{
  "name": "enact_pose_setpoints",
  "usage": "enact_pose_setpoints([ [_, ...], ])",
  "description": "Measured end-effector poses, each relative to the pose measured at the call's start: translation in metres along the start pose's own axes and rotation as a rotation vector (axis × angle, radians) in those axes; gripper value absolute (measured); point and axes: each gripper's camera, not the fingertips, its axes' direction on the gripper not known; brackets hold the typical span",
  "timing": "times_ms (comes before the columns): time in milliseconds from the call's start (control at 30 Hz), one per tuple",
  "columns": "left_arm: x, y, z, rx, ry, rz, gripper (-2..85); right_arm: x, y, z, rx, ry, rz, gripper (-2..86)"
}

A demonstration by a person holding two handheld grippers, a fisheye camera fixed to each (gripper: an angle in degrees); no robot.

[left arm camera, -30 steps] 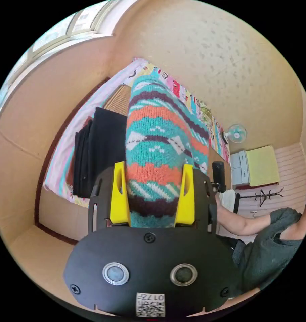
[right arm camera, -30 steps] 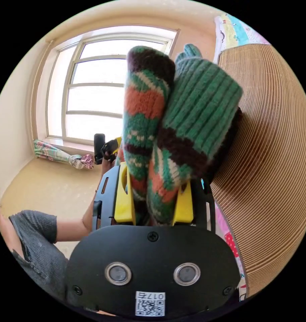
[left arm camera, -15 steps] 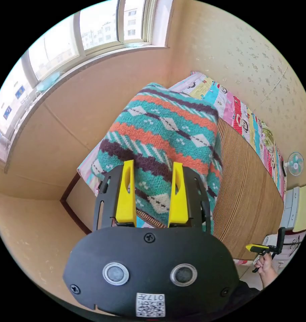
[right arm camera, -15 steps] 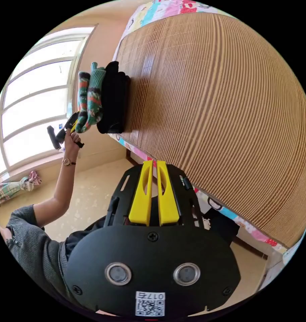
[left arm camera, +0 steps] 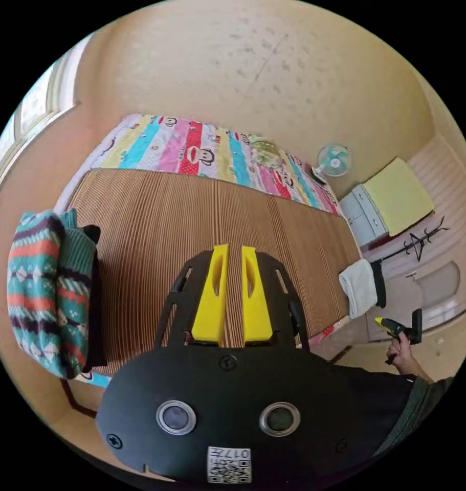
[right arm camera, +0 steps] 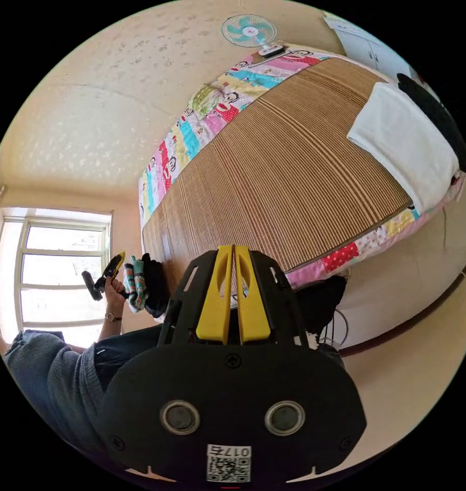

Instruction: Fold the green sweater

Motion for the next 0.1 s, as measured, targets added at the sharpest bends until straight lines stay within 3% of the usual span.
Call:
enact_pose_setpoints([
  [100,0.114,-0.013,0.047,-0.056,0.195,0.297,0.7,0.039,0.016,-0.055,0.108,0.031,0.12,1.5],
])
